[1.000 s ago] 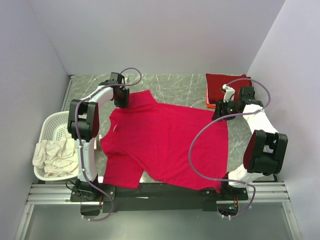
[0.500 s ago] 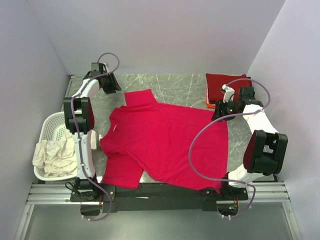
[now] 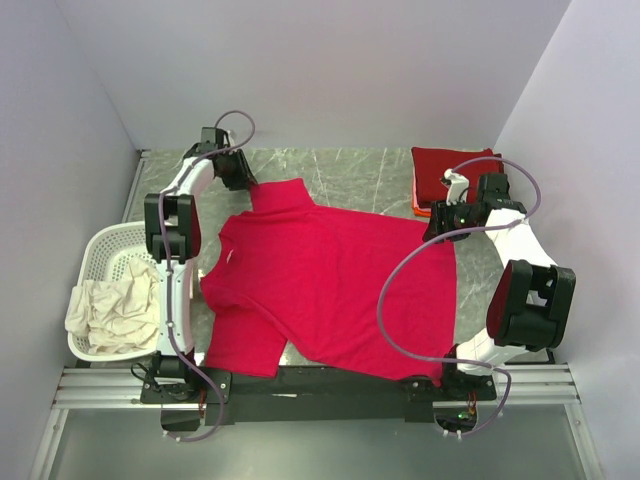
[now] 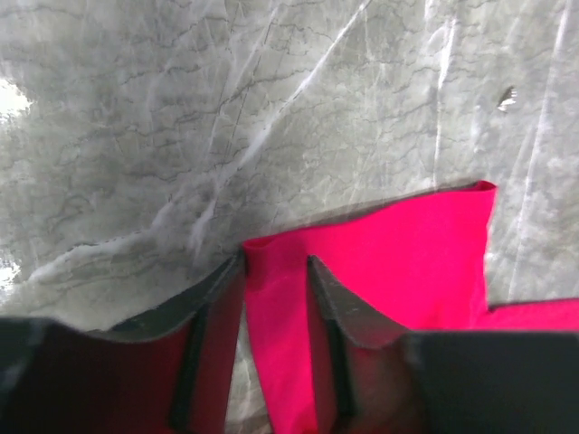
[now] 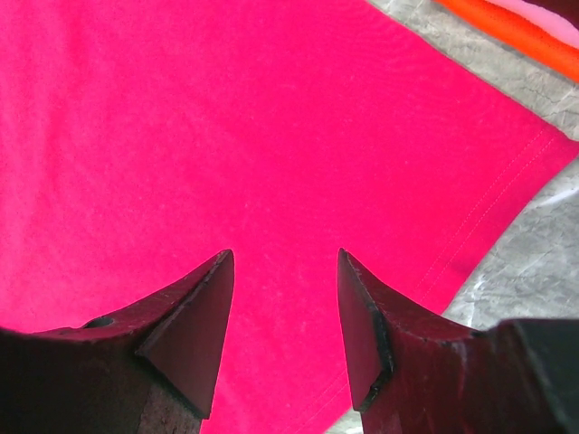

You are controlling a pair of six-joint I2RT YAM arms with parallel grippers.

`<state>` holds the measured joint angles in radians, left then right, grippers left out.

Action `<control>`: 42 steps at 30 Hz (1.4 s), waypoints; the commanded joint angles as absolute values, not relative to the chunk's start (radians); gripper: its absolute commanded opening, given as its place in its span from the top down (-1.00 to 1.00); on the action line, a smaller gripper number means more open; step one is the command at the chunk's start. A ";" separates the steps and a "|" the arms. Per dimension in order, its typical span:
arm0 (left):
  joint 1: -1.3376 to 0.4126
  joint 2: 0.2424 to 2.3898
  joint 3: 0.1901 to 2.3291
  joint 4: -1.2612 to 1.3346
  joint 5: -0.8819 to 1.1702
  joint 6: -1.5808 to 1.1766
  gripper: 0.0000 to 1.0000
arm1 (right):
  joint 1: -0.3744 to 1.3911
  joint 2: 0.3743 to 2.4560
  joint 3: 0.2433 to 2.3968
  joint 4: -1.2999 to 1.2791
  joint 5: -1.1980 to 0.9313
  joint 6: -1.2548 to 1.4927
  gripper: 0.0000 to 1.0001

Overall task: Fold and stack the t-shirts
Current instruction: Flatten the tshirt out

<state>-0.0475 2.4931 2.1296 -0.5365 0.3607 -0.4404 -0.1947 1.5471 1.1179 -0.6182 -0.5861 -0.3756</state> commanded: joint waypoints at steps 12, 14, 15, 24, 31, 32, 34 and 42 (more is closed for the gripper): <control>-0.110 2.554 2.215 -0.681 0.129 -0.314 0.52 | -0.210 1.537 1.121 -0.592 -0.534 -0.364 -0.14; -0.120 2.569 2.230 -0.693 0.115 -0.301 0.52 | -0.222 1.539 1.127 -0.592 -0.529 -0.357 -0.14; -0.126 2.574 2.232 -0.699 0.100 -0.295 0.52 | -0.227 1.540 1.131 -0.597 -0.526 -0.354 -0.14; -0.182 2.595 2.238 -0.741 -0.121 -0.216 0.65 | -0.256 1.545 1.154 -0.600 -0.509 -0.339 -0.15; -0.225 2.623 2.217 -0.738 -0.202 -0.189 0.97 | -0.259 1.549 1.155 -0.600 -0.499 -0.337 -0.15; -0.224 2.620 2.218 -0.738 -0.209 -0.189 0.99 | -0.261 1.548 1.152 -0.595 -0.489 -0.339 -0.15; -0.213 2.584 2.209 -0.713 -0.173 -0.201 0.99 | -0.265 1.554 1.147 -0.591 -0.480 -0.342 -0.15; -0.118 2.313 2.042 -0.552 -0.008 -0.271 0.99 | -0.307 1.667 1.242 -0.607 -0.471 -0.310 -0.17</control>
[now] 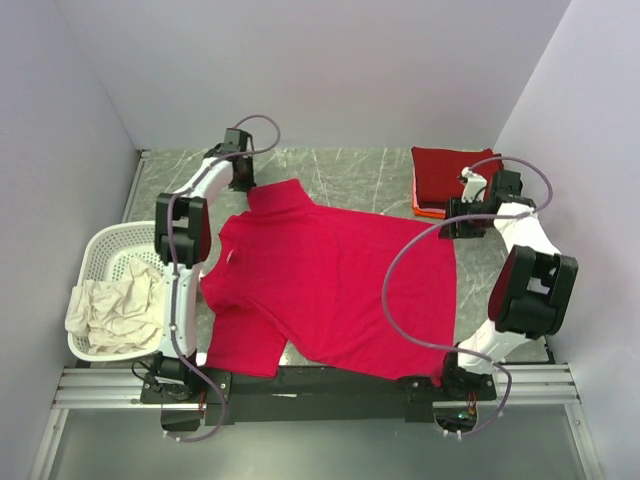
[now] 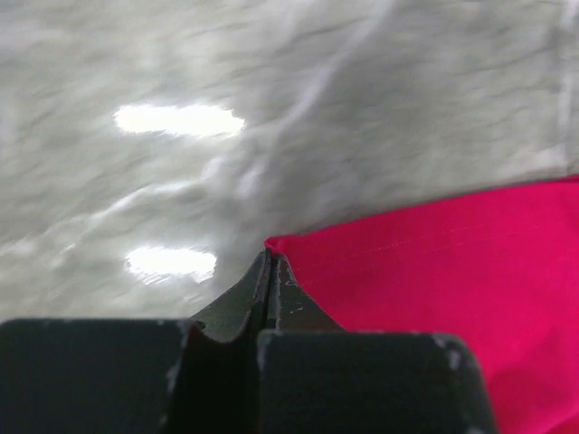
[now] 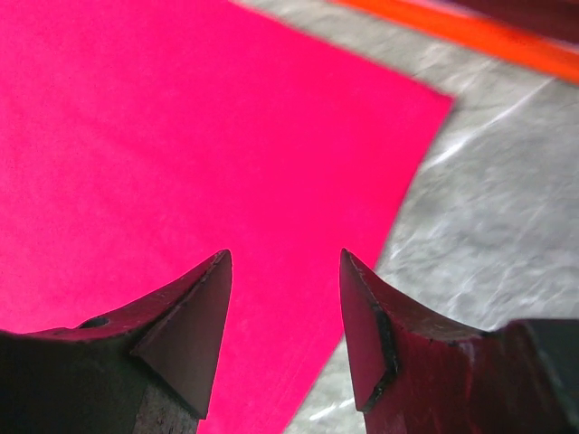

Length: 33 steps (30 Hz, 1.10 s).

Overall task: Fold and stack the t-shirts
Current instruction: Flatten the tshirt out

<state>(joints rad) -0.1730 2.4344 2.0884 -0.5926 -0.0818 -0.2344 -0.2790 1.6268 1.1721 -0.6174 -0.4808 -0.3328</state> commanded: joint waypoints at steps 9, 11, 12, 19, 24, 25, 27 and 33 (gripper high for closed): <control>-0.083 2.324 2.071 -0.583 0.090 -0.285 0.99 | -0.345 1.854 1.358 -0.621 -0.403 -0.282 -0.08; -0.083 2.327 2.072 -0.583 0.095 -0.285 0.99 | -0.345 1.893 1.382 -0.626 -0.416 -0.285 -0.04; -0.081 2.326 2.072 -0.584 0.100 -0.284 0.99 | -0.344 1.907 1.396 -0.636 -0.419 -0.285 -0.01; -0.083 2.316 2.059 -0.580 0.120 -0.282 0.99 | -0.307 1.999 1.495 -0.627 -0.440 -0.264 -0.01; -0.084 2.316 2.056 -0.580 0.127 -0.279 0.99 | -0.268 2.046 1.528 -0.606 -0.405 -0.247 -0.01; -0.084 2.316 2.056 -0.580 0.126 -0.279 0.99 | -0.262 2.046 1.523 -0.601 -0.390 -0.248 -0.01; -0.084 2.319 2.062 -0.583 0.126 -0.278 0.99 | -0.244 2.051 1.516 -0.580 -0.368 -0.250 -0.01; -0.084 2.322 2.062 -0.584 0.129 -0.276 0.99 | -0.196 2.054 1.512 -0.552 -0.258 -0.248 0.00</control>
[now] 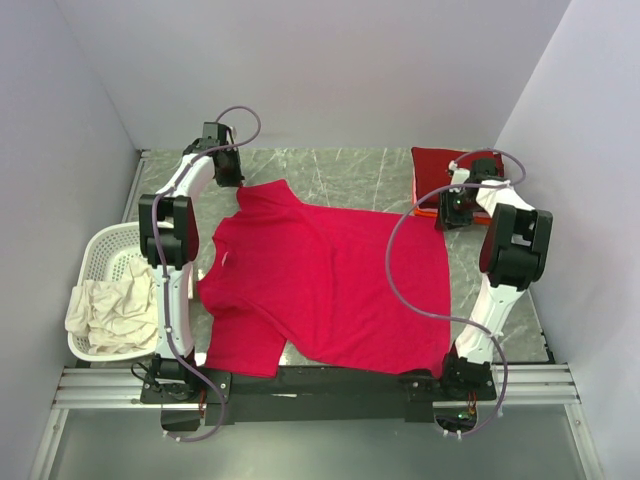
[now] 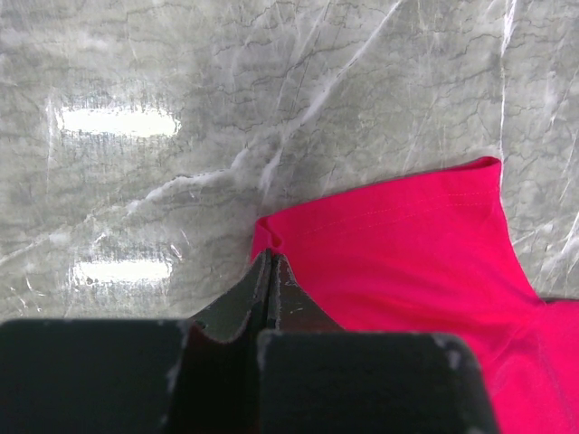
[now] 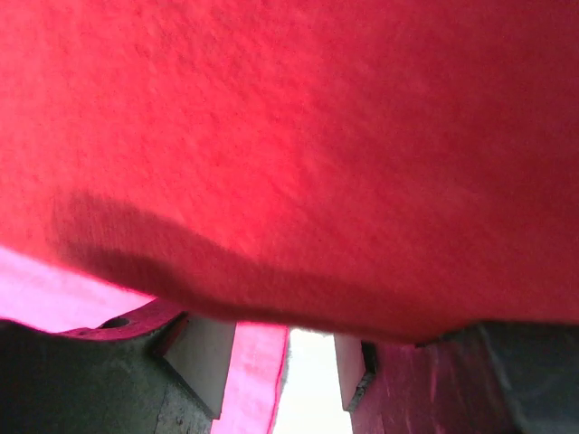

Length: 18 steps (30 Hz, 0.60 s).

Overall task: Fold and stack the t-shirts
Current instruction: Flatten the tshirt out

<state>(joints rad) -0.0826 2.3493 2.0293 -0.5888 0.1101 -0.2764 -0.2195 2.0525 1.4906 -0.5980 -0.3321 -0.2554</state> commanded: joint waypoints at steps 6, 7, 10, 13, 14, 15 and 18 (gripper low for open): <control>-0.084 2.319 2.056 -0.586 0.129 -0.273 0.99 | -0.170 2.072 1.526 -0.563 -0.222 -0.258 0.11; -0.084 2.318 2.054 -0.586 0.129 -0.273 0.99 | -0.166 2.072 1.526 -0.566 -0.224 -0.259 0.14; -0.084 2.312 2.048 -0.584 0.127 -0.270 0.99 | -0.164 2.068 1.511 -0.583 -0.227 -0.271 0.31; -0.084 2.307 2.045 -0.583 0.129 -0.270 0.99 | -0.164 2.046 1.473 -0.587 -0.225 -0.290 0.44; -0.084 2.306 2.042 -0.584 0.127 -0.268 0.99 | -0.164 2.034 1.464 -0.588 -0.225 -0.301 0.52; -0.084 2.304 2.040 -0.583 0.127 -0.268 0.99 | -0.164 2.026 1.444 -0.588 -0.224 -0.304 0.56; -0.084 2.301 2.036 -0.583 0.127 -0.267 0.99 | -0.164 1.985 1.395 -0.580 -0.221 -0.313 0.68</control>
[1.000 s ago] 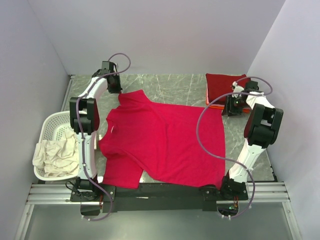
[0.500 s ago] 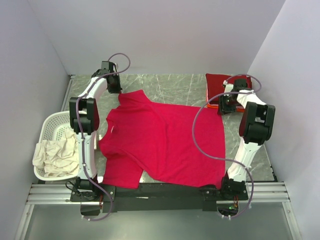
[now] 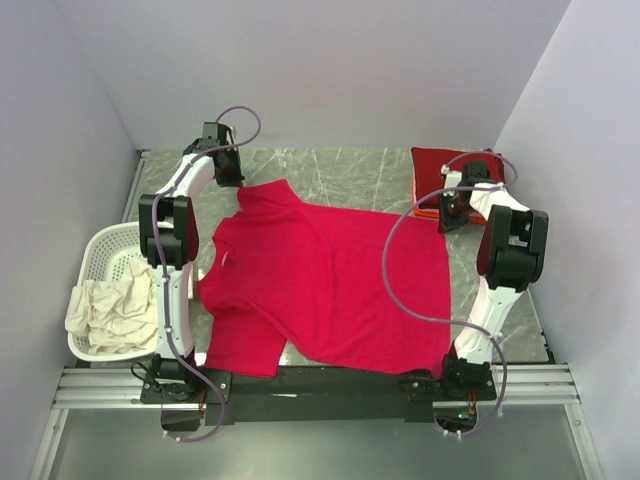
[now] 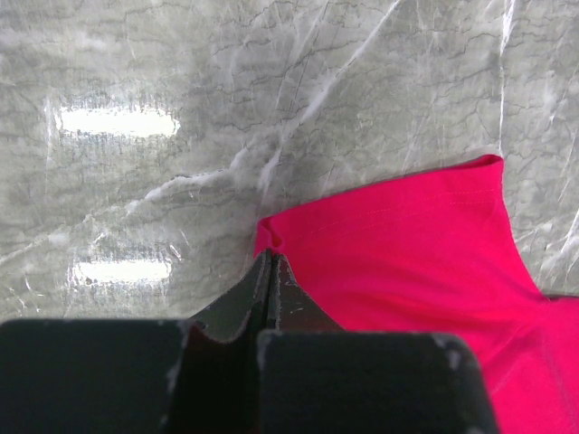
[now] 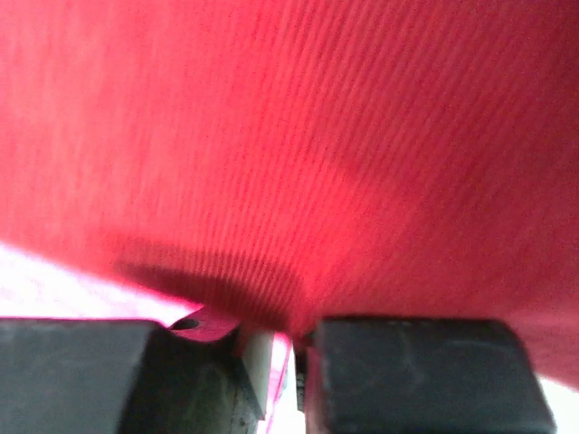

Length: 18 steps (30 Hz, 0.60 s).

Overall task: Fold and stack the t-shirts
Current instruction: Flatten the tshirt out

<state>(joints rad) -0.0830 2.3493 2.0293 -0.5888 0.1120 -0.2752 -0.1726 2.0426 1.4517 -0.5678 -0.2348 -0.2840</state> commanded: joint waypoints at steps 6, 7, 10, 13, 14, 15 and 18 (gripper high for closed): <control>-0.084 2.283 2.013 -0.575 0.118 -0.261 0.99 | -0.164 1.893 1.280 -0.575 -0.232 -0.330 0.84; -0.084 2.280 2.010 -0.574 0.118 -0.261 0.99 | -0.164 1.881 1.263 -0.575 -0.233 -0.333 0.84; -0.084 2.276 2.005 -0.572 0.124 -0.262 0.99 | -0.167 1.832 1.197 -0.572 -0.238 -0.339 0.81; -0.084 2.276 2.006 -0.574 0.127 -0.262 0.99 | -0.172 1.801 1.167 -0.569 -0.247 -0.334 0.59; -0.084 2.275 2.003 -0.572 0.129 -0.262 0.99 | -0.173 1.796 1.166 -0.563 -0.248 -0.327 0.53; -0.084 2.273 2.003 -0.571 0.130 -0.262 0.99 | -0.173 1.796 1.169 -0.557 -0.244 -0.322 0.48; -0.084 2.270 2.002 -0.571 0.136 -0.261 0.99 | -0.181 1.822 1.202 -0.537 -0.235 -0.299 0.28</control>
